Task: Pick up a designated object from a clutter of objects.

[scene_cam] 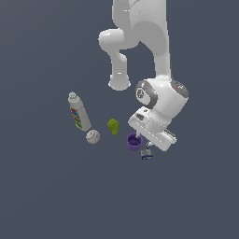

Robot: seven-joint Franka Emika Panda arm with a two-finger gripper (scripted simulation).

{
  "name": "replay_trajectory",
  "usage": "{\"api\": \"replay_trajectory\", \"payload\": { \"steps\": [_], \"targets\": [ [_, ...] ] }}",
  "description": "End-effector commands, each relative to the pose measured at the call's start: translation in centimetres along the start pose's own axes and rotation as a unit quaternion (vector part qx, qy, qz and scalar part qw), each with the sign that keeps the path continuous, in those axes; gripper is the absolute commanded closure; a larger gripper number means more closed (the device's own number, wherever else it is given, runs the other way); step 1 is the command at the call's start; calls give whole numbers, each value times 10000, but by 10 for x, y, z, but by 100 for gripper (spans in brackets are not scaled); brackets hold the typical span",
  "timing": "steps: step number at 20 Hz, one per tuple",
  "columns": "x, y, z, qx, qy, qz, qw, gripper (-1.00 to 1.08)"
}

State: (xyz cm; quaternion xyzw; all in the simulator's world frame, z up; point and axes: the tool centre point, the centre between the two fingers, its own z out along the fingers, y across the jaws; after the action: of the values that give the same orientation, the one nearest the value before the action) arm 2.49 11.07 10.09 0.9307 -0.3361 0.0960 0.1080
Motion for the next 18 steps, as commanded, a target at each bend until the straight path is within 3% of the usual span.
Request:
{"api": "replay_trajectory", "payload": {
  "steps": [1,17,18],
  "targets": [
    [-2,-1,2,2,9,31,10000,-20],
    [-3,-1,32,2,8,32,10000,-20],
    [-3,-1,32,2,8,32,10000,108]
  ]
}}
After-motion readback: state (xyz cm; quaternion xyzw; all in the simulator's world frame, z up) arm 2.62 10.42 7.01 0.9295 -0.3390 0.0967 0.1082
